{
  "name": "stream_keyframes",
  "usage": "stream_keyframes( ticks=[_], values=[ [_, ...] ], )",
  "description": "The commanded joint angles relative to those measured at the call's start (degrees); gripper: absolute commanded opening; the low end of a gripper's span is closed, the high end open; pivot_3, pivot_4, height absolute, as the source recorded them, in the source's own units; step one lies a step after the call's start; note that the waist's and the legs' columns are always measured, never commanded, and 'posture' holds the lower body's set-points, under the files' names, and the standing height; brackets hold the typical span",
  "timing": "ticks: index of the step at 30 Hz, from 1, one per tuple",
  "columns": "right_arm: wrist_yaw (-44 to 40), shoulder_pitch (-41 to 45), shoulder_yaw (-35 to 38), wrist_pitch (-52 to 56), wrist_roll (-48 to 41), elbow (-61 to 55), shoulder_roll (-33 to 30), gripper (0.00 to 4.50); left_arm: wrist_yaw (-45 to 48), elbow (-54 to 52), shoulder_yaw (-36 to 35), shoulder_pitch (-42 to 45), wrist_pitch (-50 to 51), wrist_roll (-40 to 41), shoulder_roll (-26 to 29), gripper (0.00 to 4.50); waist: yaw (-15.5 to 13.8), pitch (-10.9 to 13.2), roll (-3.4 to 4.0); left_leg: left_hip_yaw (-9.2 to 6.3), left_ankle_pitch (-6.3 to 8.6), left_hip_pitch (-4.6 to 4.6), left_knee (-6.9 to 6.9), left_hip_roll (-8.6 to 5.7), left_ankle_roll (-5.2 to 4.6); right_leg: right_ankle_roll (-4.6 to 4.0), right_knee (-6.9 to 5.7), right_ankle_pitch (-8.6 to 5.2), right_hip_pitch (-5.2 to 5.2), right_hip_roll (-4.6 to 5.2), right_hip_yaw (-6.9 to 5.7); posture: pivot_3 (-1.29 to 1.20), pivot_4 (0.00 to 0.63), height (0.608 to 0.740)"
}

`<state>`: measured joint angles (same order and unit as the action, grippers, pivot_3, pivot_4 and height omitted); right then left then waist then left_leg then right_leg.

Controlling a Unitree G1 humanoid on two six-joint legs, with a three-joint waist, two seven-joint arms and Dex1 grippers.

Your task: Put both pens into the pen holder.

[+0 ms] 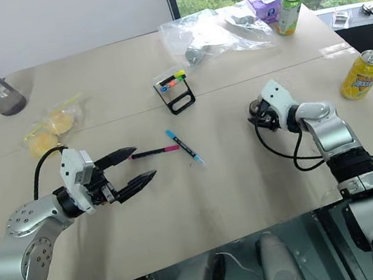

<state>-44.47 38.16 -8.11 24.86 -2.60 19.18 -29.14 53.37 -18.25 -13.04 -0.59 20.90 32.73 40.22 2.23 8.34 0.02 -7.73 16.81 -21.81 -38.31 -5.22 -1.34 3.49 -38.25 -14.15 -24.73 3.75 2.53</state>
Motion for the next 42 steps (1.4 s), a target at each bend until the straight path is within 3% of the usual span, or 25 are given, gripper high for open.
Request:
stream_keyframes(
  ticks=[1, 6, 18, 27, 32, 35, 41, 42],
  values=[
    [-0.40, 1.66, -1.17, 0.79, 1.64, 1.54, -0.60, 1.75, -0.11, -1.28, -1.45, -0.07, -0.86, -0.02, 0.62, 4.50, 0.00, 0.00, -0.01, 0.01, 0.00, 0.00, 0.00, 0.00, 0.00, 0.00, 0.00, 0.00, 0.00, 0.00, 0.01, 0.00, 0.150, 0.740],
    [-0.70, 2.70, -1.23, 0.17, 2.20, 2.44, -0.21, 0.07, -0.33, -1.43, -1.58, -0.21, -0.94, -0.13, 0.60, 4.50, 0.02, -0.03, -0.05, 0.00, 0.00, 0.01, 0.00, 0.00, 0.00, 0.00, 0.00, 0.00, 0.00, 0.00, 0.00, 0.00, 0.150, 0.740],
    [0.81, 3.95, 0.92, -1.86, 1.63, 1.85, 0.05, 0.07, -0.44, -1.36, -1.40, -0.14, -1.28, -0.34, 0.31, 4.50, 0.04, -0.02, -0.04, 0.00, 0.00, 0.01, 0.00, 0.00, 0.00, 0.00, 0.00, 0.00, 0.01, 0.00, 0.00, 0.00, 0.150, 0.740],
    [28.85, 16.03, 9.95, -10.84, 5.39, 24.40, 0.81, 0.07, 0.24, -0.79, -0.86, 0.81, -2.33, -0.71, -0.36, 4.50, -0.03, -0.01, -0.02, 0.00, 0.00, -0.03, 0.04, -0.02, 0.01, -0.01, 0.03, 0.00, -0.04, 0.00, -0.01, 0.00, 0.150, 0.740],
    [35.27, 20.38, 14.06, -15.74, 4.31, 33.71, 0.29, 0.07, 0.85, -2.48, -1.29, 2.16, -1.66, 1.95, -1.05, 4.50, 0.19, -0.01, -0.02, 0.01, 0.00, -0.07, 0.11, -0.02, 0.00, -0.01, 0.16, 0.00, -0.03, 0.01, -0.01, 0.00, 0.150, 0.740],
    [37.97, 21.69, 14.97, -17.74, 4.54, 36.35, -0.31, 1.08, 0.41, -3.37, -1.21, 3.04, -1.09, 2.99, -1.15, 4.50, 0.38, 0.00, -0.02, 0.06, 0.00, -0.07, 0.11, -0.01, 0.00, -0.01, 0.15, 0.00, -0.05, 0.00, 0.04, 0.00, 0.150, 0.740],
    [40.64, 22.21, 16.68, -21.65, 3.78, 38.01, -0.69, 3.68, 0.50, -2.86, -0.97, 3.23, -1.41, 2.72, -1.07, 4.50, 0.87, 0.00, -0.01, 0.10, 0.00, -0.05, 0.11, 0.02, 0.00, -0.01, 0.11, 0.00, -0.05, -0.05, 0.08, 0.00, 0.150, 0.740],
    [40.90, 22.04, 16.90, -22.17, 3.74, 37.71, -0.83, 3.68, 0.56, -2.73, -0.98, 3.20, -1.49, 2.67, -1.08, 4.50, 0.90, 0.00, -0.02, 0.10, 0.00, -0.05, 0.11, 0.01, 0.00, 0.00, 0.12, 0.00, -0.04, -0.04, 0.08, 0.00, 0.150, 0.740]
  ],
)
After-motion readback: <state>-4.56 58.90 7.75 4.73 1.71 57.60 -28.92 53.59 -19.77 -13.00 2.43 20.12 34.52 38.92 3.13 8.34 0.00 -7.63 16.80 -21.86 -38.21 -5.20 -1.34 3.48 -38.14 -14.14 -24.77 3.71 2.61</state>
